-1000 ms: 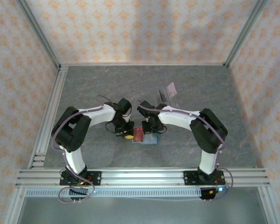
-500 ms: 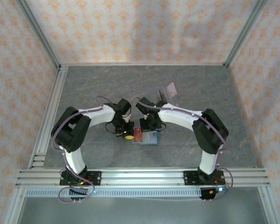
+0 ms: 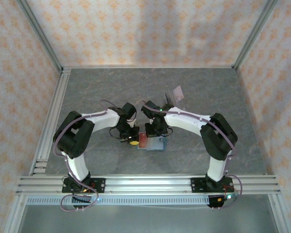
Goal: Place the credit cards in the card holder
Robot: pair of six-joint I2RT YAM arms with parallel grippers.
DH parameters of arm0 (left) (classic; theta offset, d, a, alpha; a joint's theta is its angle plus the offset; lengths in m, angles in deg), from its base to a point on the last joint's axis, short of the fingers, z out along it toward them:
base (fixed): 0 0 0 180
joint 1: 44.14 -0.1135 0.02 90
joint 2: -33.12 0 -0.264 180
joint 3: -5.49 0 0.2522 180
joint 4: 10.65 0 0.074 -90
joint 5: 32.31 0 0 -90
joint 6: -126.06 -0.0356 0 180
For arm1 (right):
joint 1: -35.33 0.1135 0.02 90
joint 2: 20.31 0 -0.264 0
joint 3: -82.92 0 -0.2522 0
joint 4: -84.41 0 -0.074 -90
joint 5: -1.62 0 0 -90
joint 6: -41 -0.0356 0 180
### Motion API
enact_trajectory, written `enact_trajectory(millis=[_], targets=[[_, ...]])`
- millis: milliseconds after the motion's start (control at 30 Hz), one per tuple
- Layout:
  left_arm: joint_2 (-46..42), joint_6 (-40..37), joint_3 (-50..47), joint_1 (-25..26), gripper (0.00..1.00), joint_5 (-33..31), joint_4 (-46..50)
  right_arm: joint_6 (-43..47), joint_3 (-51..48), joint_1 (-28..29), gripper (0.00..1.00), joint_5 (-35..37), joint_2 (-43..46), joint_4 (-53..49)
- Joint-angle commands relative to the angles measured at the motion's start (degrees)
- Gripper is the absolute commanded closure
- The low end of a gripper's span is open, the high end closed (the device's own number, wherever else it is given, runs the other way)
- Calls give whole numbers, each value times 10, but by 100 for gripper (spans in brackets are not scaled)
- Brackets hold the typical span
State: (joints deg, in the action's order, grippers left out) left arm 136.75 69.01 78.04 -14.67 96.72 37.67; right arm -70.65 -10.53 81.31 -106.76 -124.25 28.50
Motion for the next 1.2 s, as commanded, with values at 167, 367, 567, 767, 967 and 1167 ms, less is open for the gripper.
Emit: enact_trajectory(millis=[167, 367, 567, 767, 967, 1167], targets=[[32, -4, -17, 11, 100, -27, 22, -48, -29, -11, 89, -49, 48, 36], [30, -4, -15, 11, 100, -26, 23, -97, -53, -13, 72, -109, 51, 99], [29, -5, -15, 11, 100, -26, 23, -132, -85, -13, 66, -126, 47, 123], [30, -6, -16, 10, 100, -25, 21, -157, -113, -12, 61, -106, 76, 119], [32, -4, -17, 11, 100, -24, 19, -164, -125, -11, 60, -90, 101, 107], [27, -3, -19, 11, 100, -24, 16, -169, -124, -12, 69, -76, 110, 96]])
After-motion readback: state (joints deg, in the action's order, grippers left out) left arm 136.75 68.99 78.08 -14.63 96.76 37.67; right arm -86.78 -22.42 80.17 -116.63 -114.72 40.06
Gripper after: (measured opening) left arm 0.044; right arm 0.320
